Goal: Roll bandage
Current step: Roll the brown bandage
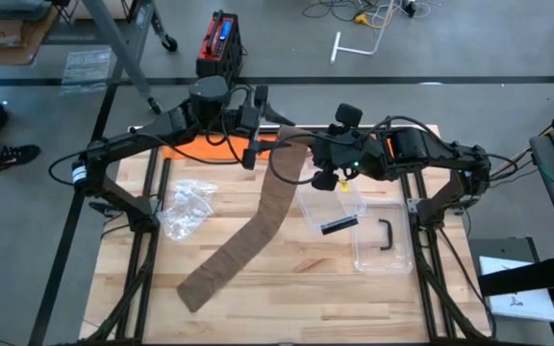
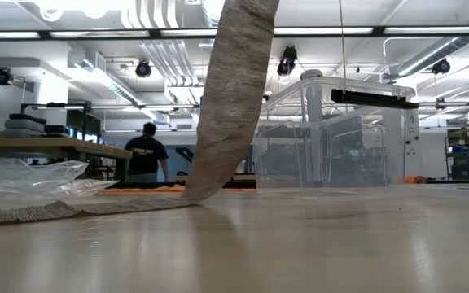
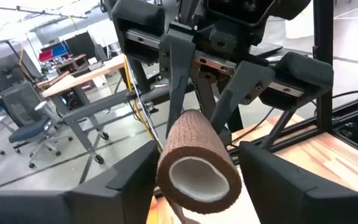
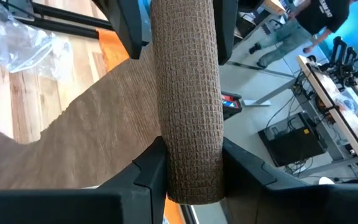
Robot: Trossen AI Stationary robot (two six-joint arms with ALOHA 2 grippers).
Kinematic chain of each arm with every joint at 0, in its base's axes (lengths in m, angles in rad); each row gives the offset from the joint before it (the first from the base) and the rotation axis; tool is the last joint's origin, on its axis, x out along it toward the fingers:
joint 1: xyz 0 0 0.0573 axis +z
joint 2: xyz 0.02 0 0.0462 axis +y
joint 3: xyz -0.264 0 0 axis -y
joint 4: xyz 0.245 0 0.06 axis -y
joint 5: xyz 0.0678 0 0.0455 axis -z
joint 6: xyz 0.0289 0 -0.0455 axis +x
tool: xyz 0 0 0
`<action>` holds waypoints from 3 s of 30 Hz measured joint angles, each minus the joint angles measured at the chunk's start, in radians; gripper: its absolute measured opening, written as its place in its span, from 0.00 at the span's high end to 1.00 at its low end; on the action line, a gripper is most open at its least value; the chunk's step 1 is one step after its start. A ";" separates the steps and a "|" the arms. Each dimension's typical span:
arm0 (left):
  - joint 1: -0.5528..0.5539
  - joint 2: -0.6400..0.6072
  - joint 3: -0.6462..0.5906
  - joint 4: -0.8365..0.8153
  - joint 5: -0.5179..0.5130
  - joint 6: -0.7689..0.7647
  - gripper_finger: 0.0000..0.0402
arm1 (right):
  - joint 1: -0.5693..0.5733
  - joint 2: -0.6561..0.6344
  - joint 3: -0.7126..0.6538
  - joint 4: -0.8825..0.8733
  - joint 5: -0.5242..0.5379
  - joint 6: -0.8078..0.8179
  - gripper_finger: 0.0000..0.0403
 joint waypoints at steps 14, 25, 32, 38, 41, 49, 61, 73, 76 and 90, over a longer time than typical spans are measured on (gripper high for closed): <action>-0.001 0.034 0.001 0.007 0.001 -0.025 0.69 | 0.000 0.000 0.000 -0.015 0.004 -0.006 0.71; -0.003 0.020 0.000 -0.003 0.001 0.013 0.71 | 0.000 -0.001 0.000 0.004 -0.019 0.003 0.57; -0.007 0.018 0.000 -0.003 0.002 0.066 0.72 | 0.001 -0.041 0.010 -0.021 -0.117 0.047 0.41; -0.032 0.009 0.000 0.001 0.031 0.219 0.72 | 0.000 -0.102 0.057 -0.091 -0.169 0.109 0.30; -0.052 0.008 0.000 0.027 0.030 0.291 0.72 | 0.000 -0.121 0.065 -0.079 -0.273 0.111 0.27; -0.091 0.005 0.000 0.094 -0.070 0.404 0.72 | 0.000 -0.102 0.069 -0.075 -0.350 0.102 0.25; -0.104 0.001 0.000 0.088 -0.029 0.492 0.72 | 0.000 -0.077 0.068 -0.041 -0.343 0.091 0.35; -0.114 -0.002 0.000 0.088 -0.018 0.501 0.72 | 0.000 -0.077 0.067 -0.015 -0.346 0.126 0.54; -0.114 -0.002 0.000 0.088 -0.019 0.497 0.71 | 0.001 -0.077 0.067 -0.012 -0.346 0.126 0.59; -0.114 -0.007 0.000 0.093 -0.018 0.354 0.59 | 0.000 -0.077 0.067 0.001 -0.342 0.107 0.67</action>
